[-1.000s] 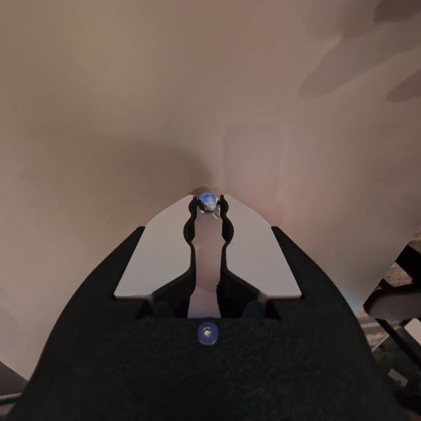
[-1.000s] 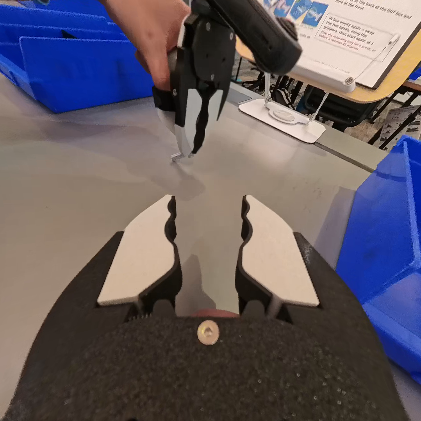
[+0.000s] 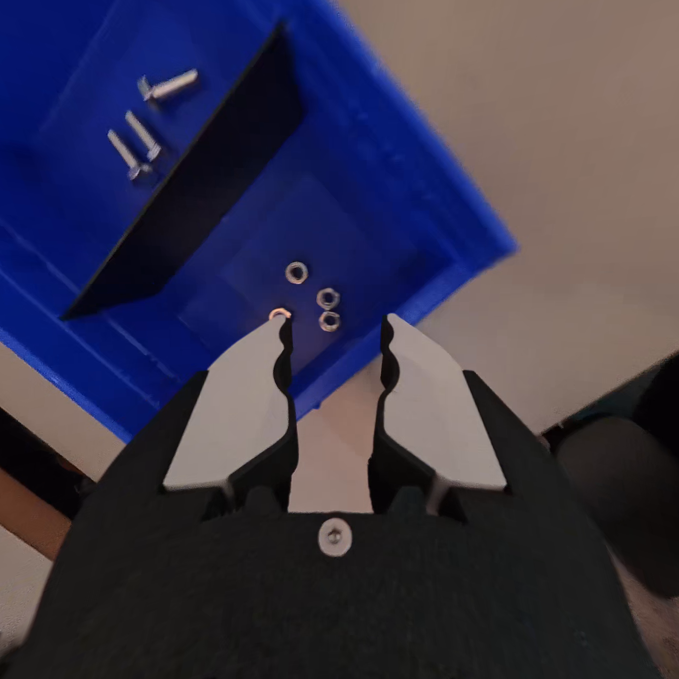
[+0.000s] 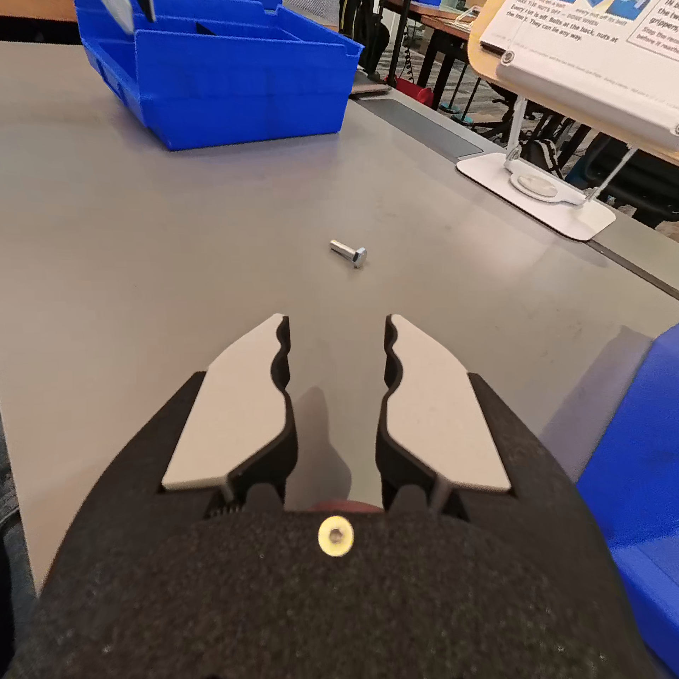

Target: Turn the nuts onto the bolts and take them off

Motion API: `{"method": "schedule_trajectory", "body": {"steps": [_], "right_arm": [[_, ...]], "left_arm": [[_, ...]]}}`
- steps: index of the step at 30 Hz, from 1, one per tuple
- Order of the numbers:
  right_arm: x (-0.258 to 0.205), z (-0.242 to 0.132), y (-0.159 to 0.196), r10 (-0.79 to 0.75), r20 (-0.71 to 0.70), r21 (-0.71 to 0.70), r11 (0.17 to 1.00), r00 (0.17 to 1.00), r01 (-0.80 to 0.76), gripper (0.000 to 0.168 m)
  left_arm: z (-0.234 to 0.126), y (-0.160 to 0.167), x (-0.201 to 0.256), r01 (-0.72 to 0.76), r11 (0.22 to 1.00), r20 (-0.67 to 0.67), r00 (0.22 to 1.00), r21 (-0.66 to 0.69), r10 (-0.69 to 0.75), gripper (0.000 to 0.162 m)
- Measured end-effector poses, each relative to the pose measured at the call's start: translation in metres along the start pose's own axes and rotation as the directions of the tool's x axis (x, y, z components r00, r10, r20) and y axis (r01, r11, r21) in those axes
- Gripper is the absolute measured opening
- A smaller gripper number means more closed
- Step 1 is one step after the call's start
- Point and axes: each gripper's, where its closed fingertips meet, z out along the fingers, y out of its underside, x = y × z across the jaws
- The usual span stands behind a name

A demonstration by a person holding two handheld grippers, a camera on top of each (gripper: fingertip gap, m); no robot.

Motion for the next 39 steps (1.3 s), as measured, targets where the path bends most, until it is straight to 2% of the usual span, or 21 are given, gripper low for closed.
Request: {"method": "schedule_trajectory", "body": {"steps": [3,4,9,13,18,25,27,30,32,34,37,39], "right_arm": [[-0.004,0.002,0.000,-0.016,0.008,-0.005,1.000,1.000,0.016,0.048],[-0.005,0.002,-0.001,-0.024,0.008,-0.005,1.000,1.000,0.024,0.048],[-0.007,0.002,-0.001,-0.041,0.008,-0.003,0.999,0.999,0.041,0.047],[-0.006,0.001,-0.001,-0.035,0.002,0.001,0.999,0.999,0.035,0.047],[-0.006,0.000,0.000,-0.037,-0.002,-0.002,0.999,0.999,0.037,0.047],[-0.007,-0.001,0.000,-0.051,-0.007,-0.006,0.999,0.999,0.051,0.047],[-0.007,-0.001,0.000,-0.048,-0.009,-0.004,0.999,0.999,0.048,0.047],[-0.006,-0.001,0.000,-0.043,-0.010,-0.004,0.999,0.999,0.043,0.047],[-0.006,-0.001,0.000,-0.042,-0.008,-0.004,0.999,0.999,0.042,0.047],[-0.008,0.002,-0.003,-0.041,0.000,0.006,0.999,0.999,0.041,0.047],[-0.012,0.009,-0.008,-0.041,0.027,0.017,0.999,0.999,0.040,0.046],[-0.015,0.014,-0.016,-0.041,0.052,0.035,0.999,0.998,0.039,0.045]], "left_arm": [[0.029,0.003,-0.022,0.048,0.997,-0.012,0.999,-0.058,-0.049,0.044],[0.039,0.004,-0.026,0.024,0.997,-0.019,0.999,-0.073,-0.026,0.039],[0.077,0.011,-0.030,-0.071,0.980,-0.091,0.994,-0.187,0.055,0.037],[0.085,0.011,-0.032,-0.020,0.977,-0.095,0.996,-0.214,0.000,0.036],[0.089,0.009,-0.031,0.042,0.973,-0.071,0.996,-0.225,-0.059,0.018],[0.087,0.011,-0.032,0.075,0.977,-0.041,0.996,-0.200,-0.085,0.017],[0.075,0.004,-0.034,0.098,0.989,-0.047,0.994,-0.115,-0.103,0.017],[0.030,-0.029,-0.028,0.124,0.975,-0.107,0.989,0.183,-0.106,0.017],[-0.014,-0.059,-0.005,0.098,0.891,-0.177,0.984,0.443,-0.020,0.016],[-0.054,-0.083,0.029,0.116,0.768,-0.270,0.960,0.629,0.076,0.017],[-0.088,-0.111,0.089,0.184,0.633,-0.411,0.881,0.752,0.233,0.017],[-0.091,-0.127,0.126,0.205,0.593,-0.456,0.834,0.779,0.311,0.017]]}}
